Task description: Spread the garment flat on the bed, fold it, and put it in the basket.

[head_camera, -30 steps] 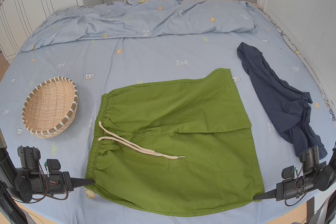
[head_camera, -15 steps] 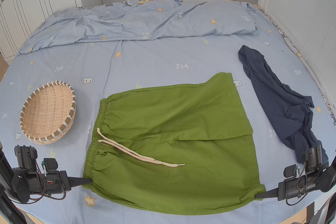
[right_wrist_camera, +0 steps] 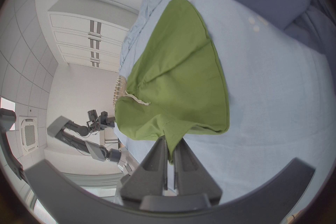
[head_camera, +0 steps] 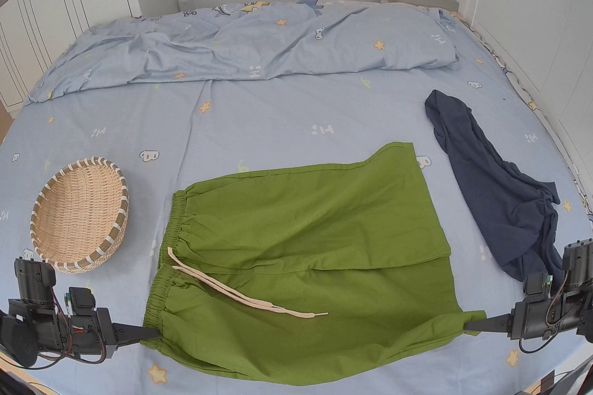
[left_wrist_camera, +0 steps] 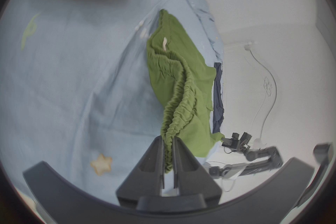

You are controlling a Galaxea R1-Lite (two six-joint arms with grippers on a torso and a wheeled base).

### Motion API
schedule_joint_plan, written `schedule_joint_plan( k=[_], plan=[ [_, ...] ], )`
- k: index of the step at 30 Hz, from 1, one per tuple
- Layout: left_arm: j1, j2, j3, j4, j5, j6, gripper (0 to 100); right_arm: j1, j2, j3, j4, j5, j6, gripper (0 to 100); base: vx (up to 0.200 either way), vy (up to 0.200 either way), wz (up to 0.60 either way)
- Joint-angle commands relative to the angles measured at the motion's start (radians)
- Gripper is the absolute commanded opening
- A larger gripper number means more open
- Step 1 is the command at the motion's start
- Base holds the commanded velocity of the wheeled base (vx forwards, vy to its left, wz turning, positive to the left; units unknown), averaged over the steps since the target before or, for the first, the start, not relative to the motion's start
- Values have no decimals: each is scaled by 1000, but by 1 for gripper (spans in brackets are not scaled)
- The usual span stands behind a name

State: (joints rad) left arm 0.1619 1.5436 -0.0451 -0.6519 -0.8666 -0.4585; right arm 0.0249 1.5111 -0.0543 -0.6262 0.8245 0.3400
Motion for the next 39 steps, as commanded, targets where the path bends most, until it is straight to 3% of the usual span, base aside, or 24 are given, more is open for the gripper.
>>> schedule_joint_plan(
  k=[1,2,6,9,11,18,31,39],
  plan=[
    [-162,-444,-343,528,12,-322,0,32,-335,-295,425,-5,91,0,0,0,0],
    [-193,-462,-458,699,14,-322,0,36,-358,-392,568,-5,70,0,0,0,0],
    [-216,-445,-624,896,15,-319,0,35,-354,-526,684,-5,31,0,0,0,0],
    [-216,-445,-624,896,15,-319,0,35,-354,-526,684,-5,31,0,0,0,0],
    [-205,-373,-700,913,14,-302,0,24,-292,-602,686,-4,33,0,0,0,0],
    [-167,-221,-777,916,14,-298,0,-17,-186,-717,688,-4,31,0,0,0,0],
    [-51,-125,-788,946,14,-293,0,-34,1,-929,691,-2,36,0,0,0,0],
    [-56,-45,-875,985,12,-293,0,-33,104,-1055,712,-2,36,0,0,0,0]
  ],
)
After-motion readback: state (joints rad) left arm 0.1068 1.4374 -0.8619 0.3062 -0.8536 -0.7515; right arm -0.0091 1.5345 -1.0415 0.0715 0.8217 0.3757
